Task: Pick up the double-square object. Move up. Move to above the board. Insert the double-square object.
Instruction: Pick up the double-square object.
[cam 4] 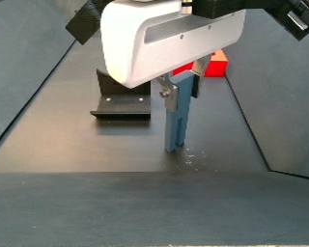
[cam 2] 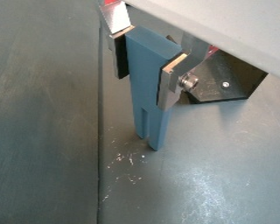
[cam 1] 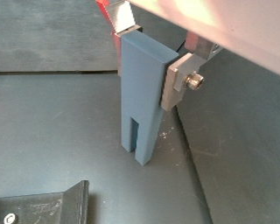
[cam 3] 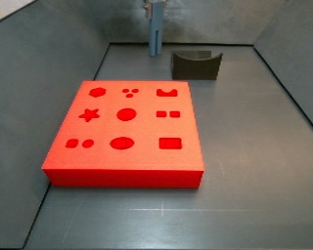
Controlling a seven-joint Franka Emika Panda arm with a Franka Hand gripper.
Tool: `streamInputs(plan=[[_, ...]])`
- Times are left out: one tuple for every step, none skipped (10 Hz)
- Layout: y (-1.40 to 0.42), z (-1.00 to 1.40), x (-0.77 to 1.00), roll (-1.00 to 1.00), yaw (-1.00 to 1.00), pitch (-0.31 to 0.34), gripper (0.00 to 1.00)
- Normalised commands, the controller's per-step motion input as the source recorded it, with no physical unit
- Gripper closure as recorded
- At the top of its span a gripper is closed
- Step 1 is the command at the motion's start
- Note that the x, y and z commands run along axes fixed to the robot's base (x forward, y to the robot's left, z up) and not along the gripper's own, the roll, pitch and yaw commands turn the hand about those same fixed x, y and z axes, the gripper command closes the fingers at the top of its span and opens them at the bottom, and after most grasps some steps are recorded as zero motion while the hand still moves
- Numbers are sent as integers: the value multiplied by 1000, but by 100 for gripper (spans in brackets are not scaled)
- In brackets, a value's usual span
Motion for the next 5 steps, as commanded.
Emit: streamInputs(plan=[[0,0,0,0,0,0,100],[0,0,0,0,0,0,100],[0,0,0,0,0,0,100],[0,0,0,0,0,0,100],[0,0,0,0,0,0,100]])
